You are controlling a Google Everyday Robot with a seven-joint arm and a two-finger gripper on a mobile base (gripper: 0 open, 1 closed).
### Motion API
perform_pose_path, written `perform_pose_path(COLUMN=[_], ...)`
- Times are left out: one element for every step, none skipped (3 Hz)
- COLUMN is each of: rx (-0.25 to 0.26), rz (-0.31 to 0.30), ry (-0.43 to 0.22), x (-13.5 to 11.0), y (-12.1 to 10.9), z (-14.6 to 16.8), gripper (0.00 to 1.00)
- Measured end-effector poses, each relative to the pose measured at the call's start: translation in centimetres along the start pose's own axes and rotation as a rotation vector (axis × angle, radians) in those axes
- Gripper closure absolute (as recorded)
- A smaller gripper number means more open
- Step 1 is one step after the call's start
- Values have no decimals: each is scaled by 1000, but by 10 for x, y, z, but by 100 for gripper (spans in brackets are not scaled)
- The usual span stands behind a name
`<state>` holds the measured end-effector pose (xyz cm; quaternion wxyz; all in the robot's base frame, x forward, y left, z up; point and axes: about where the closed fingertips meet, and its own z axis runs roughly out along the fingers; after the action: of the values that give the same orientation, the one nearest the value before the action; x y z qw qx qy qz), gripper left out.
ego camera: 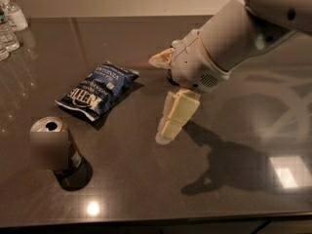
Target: Pick orange can
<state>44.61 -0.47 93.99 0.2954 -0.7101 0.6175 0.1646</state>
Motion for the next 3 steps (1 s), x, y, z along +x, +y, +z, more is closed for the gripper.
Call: perform_pose_path(rx=[-65,-119,-158], rz=[-39,-65,-91], ry=[-79,-147,-201], x=[-24,-47,-68], y=[4,6,11], z=[34,60,81], gripper=[0,0,0])
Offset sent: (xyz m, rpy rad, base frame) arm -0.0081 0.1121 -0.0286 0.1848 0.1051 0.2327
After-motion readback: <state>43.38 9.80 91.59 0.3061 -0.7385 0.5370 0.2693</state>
